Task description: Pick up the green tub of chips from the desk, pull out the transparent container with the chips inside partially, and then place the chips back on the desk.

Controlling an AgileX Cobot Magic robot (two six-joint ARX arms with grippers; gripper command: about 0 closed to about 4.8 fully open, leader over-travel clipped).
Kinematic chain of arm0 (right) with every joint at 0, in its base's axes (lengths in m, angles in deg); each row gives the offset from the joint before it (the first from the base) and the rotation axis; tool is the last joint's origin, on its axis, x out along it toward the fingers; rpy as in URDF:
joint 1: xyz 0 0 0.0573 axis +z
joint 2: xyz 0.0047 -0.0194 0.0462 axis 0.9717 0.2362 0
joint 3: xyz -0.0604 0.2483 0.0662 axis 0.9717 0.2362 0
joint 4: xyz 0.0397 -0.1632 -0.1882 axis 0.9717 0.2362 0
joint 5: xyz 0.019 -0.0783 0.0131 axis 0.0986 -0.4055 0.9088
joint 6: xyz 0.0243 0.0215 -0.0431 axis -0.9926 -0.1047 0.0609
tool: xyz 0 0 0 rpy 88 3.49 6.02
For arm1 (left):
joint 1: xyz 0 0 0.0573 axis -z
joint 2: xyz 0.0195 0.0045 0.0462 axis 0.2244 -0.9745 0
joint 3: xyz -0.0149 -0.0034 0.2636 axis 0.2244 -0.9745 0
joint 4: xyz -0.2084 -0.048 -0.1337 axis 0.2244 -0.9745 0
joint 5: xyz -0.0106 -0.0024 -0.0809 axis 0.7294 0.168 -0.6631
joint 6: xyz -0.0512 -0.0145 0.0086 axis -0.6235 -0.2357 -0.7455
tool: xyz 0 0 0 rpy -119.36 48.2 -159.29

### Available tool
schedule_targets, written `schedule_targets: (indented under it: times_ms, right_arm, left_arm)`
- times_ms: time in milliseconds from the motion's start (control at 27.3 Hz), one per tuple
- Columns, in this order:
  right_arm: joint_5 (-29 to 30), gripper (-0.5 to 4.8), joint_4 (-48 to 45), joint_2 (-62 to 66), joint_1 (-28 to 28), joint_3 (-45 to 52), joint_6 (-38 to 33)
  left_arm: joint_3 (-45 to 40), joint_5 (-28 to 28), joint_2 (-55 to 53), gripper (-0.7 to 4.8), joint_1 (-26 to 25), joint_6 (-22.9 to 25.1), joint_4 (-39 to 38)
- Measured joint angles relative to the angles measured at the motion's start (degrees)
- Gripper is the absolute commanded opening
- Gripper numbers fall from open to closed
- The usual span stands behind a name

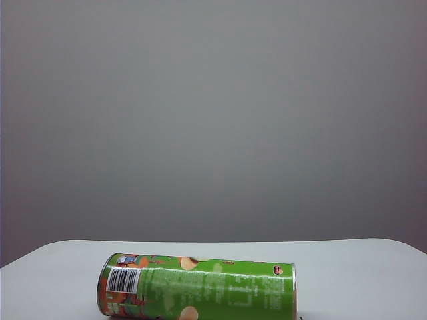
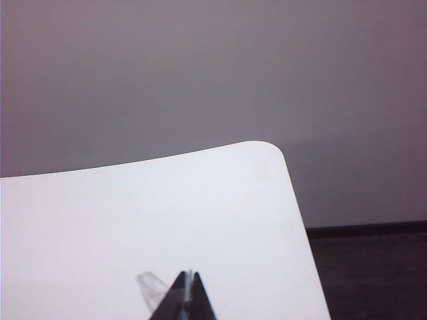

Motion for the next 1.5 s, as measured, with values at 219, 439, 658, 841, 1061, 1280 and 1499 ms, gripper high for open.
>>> schedule_targets:
  times_ms: [219, 439, 658, 841, 1061, 1280, 1499]
  right_arm:
    - [-0.9, -0.01, 0.0, 0.0, 0.0, 0.0, 0.0]
    - [-1.2, -0.01, -0.5, 0.0, 0.0, 0.0, 0.0]
    - [-1.3, -0.01, -0.6, 0.0, 0.0, 0.0, 0.0]
    - [0.6, -0.01, -1.0, 0.0, 0.0, 0.0, 0.0]
    - [2.4, -0.01, -4.8, 0.0, 0.0, 0.0, -0.4]
    - [2.9, -0.01, -6.9, 1.3, 0.0, -3.5, -4.0]
    - [3.5, -0.01, -8.3, 12.7, 0.0, -15.3, -4.6]
  left_arm:
    - [0.0, 0.0, 0.0, -0.05, 0.0, 0.0, 0.0]
    - [0.0, 0.0, 0.0, -0.04, 0.0, -0.4, 2.0]
    - [0.0, 0.0, 0.0, -0.05, 0.0, -0.7, 2.4]
    - [0.0, -5.1, 0.0, -0.05, 0.0, -8.2, 8.6]
    - [1.9, -5.0, 0.0, -0.04, 0.0, -9.2, 20.5]
    - [9.8, -8.8, -3.3, -0.02, 0.0, -9.2, 19.1]
    - [20.9, -15.4, -14.6, -0.02, 0.0, -4.1, 14.2]
